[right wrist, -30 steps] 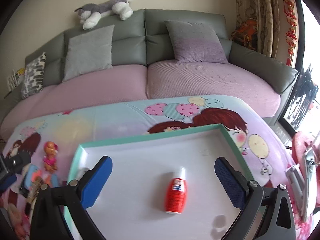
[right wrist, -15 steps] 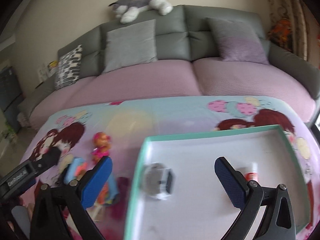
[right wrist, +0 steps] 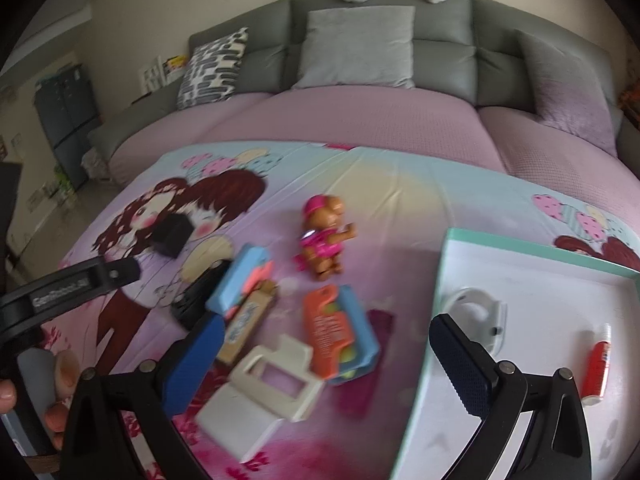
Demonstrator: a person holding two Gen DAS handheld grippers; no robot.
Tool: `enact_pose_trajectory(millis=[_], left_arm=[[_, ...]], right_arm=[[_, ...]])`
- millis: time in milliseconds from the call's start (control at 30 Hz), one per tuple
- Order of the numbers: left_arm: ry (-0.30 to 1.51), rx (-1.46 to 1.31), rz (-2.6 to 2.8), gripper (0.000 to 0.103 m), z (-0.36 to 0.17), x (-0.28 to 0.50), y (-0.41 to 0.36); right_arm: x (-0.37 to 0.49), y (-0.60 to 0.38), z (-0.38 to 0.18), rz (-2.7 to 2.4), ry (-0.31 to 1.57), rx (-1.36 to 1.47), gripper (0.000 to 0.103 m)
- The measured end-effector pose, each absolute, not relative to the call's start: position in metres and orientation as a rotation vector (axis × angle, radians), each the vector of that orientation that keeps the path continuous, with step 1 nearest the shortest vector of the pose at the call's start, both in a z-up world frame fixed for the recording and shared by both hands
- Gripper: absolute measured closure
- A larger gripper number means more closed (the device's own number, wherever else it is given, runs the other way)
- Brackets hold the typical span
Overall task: Organize rigid objects
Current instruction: 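Withdraw both tools from the tray back toward the object cluster, then grasp the pink band watch with the left tool while the right tool grasps the white charger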
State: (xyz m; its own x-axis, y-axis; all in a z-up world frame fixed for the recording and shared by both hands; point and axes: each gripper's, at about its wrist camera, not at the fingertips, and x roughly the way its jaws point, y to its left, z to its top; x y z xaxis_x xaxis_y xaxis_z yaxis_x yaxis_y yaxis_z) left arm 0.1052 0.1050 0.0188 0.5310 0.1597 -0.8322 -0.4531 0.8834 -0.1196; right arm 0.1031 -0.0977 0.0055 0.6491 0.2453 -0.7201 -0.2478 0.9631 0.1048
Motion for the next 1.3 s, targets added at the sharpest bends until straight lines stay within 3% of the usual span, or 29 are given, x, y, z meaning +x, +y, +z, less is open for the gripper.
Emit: enact_pose_trajectory(millis=[500,733,1100,1233,1300], left_arm=[[1.127,-0.142,0.197,0.0,-0.003,0.108,0.088],[1.128,-0.113,0.168,0.0,0.0,0.104,0.087],[1.141,-0.101,0.111,0.0,-0.007,0.105,0.08],[1.125,-0.097,0.068,0.0,-0.005,0.105,0.073],[1.128,-0.088,0.056,0.0,-0.006,0.106,0.069]], right_arm=[[0.082,-0.069,-0.007,0.317,0.937,-0.109,0.001],[0.072,-0.057,-0.018,0.333,1.001,-0.155,0.021],[0.07,-0.049,-0.034,0.338,1.066,-0.159,0.03],[0.069,-0.049,-0.032,0.337,1.057,-0.159,0.041],[0.069,-0.051,-0.032,0.342,1.059,-0.153,0.041]])
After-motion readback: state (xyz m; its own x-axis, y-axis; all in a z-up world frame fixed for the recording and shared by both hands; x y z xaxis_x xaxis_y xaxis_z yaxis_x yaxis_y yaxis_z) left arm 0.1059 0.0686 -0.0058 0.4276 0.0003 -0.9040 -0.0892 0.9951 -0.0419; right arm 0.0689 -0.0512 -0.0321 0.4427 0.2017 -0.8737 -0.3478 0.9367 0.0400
